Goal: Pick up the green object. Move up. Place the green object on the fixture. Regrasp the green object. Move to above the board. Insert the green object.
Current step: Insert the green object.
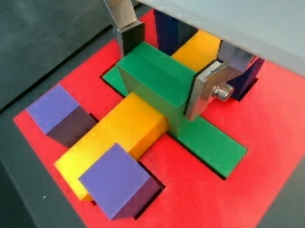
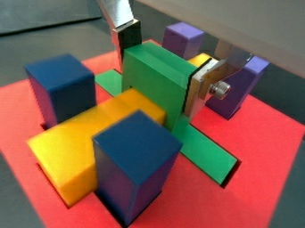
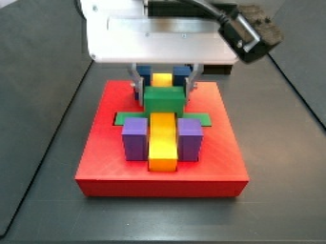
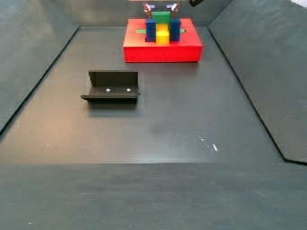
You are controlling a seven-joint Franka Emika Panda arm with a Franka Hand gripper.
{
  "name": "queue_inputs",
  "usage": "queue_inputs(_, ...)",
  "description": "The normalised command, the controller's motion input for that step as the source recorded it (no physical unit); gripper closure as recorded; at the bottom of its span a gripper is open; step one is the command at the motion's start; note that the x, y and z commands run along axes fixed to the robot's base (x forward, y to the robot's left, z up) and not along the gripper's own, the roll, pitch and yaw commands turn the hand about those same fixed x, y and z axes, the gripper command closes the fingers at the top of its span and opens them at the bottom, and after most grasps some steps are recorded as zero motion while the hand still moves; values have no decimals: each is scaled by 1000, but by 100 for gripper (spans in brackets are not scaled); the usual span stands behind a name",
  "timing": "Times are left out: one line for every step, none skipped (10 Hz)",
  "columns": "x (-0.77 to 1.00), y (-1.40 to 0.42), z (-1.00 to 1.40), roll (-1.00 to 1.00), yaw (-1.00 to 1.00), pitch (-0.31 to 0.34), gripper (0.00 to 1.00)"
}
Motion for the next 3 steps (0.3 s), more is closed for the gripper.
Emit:
queue_inputs(74, 0, -120, 21, -49, 81, 100)
queue_inputs(0, 0, 0, 10, 0, 0, 100)
queue_inputs(0, 0, 0, 49, 0, 0, 100)
